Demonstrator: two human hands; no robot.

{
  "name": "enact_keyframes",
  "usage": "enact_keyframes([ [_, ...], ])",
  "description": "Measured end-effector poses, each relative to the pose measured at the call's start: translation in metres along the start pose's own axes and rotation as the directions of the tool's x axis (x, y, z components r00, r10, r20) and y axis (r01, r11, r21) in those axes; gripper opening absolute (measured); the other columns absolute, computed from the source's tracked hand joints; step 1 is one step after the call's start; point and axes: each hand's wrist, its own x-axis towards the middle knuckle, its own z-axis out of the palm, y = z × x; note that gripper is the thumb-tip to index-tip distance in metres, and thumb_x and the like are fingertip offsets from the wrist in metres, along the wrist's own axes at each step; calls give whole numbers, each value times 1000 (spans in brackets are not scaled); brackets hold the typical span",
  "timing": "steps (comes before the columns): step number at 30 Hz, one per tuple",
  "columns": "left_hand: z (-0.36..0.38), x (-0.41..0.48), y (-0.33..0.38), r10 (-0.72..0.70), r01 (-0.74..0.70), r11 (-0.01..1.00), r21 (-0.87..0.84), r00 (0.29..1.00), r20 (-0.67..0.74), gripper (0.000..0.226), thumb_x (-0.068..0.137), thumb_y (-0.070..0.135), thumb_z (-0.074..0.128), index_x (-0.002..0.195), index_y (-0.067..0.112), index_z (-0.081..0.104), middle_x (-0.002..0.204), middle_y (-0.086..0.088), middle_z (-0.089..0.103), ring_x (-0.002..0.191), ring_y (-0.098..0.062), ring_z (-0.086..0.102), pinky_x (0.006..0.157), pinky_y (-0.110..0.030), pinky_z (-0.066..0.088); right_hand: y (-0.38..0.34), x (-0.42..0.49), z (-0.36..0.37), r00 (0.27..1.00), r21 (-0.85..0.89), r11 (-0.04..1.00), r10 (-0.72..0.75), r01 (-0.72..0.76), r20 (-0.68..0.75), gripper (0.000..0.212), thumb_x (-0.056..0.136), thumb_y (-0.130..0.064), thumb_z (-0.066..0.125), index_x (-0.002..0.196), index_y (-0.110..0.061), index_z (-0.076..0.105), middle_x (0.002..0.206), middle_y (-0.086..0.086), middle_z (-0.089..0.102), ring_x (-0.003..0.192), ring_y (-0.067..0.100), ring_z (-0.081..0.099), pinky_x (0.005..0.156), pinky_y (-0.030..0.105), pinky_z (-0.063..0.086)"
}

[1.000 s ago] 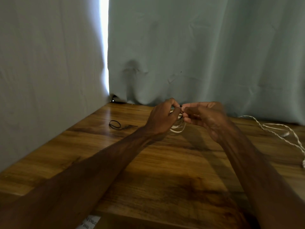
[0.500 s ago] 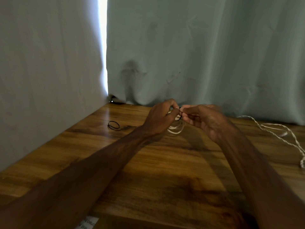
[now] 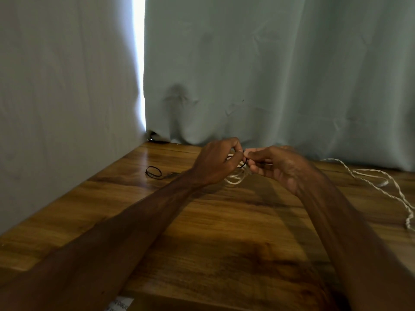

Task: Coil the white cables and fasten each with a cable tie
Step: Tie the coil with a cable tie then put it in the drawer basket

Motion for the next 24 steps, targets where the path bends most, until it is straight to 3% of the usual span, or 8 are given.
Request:
enact_keyframes([
  [8, -1, -2, -1, 60, -60, 998, 6, 997, -44, 15, 89, 24, 56, 81, 17, 67, 72, 7, 69, 64, -12, 62, 60, -34, 47, 2, 1, 0, 996, 45, 997, 68, -70, 51, 17, 78, 7, 73, 95, 5, 76, 85, 13, 75, 64, 12, 69, 60, 19, 60],
  [12, -1, -4, 0, 88, -89, 996, -25, 995, -45, 13, 89, 22, 56, 77, 23, 60, 64, 11, 58, 58, -9, 54, 57, -30, 40, 3, 3, -1, 998, 31, 998, 58, -59, 34, 18, 79, 6, 75, 96, 5, 76, 85, 13, 74, 64, 12, 68, 60, 20, 60],
  [15, -1, -4, 1, 92, -93, 996, -17, 995, -30, 13, 88, 30, 59, 78, 22, 62, 64, 10, 60, 56, -6, 51, 56, -27, 36, 3, 4, -3, 999, 38, 998, 48, -49, 26, 16, 80, 8, 73, 96, 6, 75, 80, 12, 75, 62, 12, 69, 58, 19, 60],
  [19, -2, -5, 3, 137, -137, 991, 3, 990, -9, 30, 84, 49, 60, 81, 19, 62, 66, 8, 65, 56, -6, 57, 53, -24, 41, 3, 4, -4, 999, 2, 999, 35, -36, 17, 13, 82, 7, 74, 95, 5, 75, 78, 12, 76, 65, 13, 72, 58, 20, 59],
  [24, -2, -4, 5, 149, -149, 989, 19, 989, -13, 28, 78, 49, 61, 80, 21, 60, 66, 8, 65, 57, -7, 58, 55, -27, 44, 3, 2, -7, 999, -55, 998, -2, 4, 39, 21, 82, 2, 78, 101, 7, 75, 82, 15, 75, 66, 16, 71, 62, 23, 62],
])
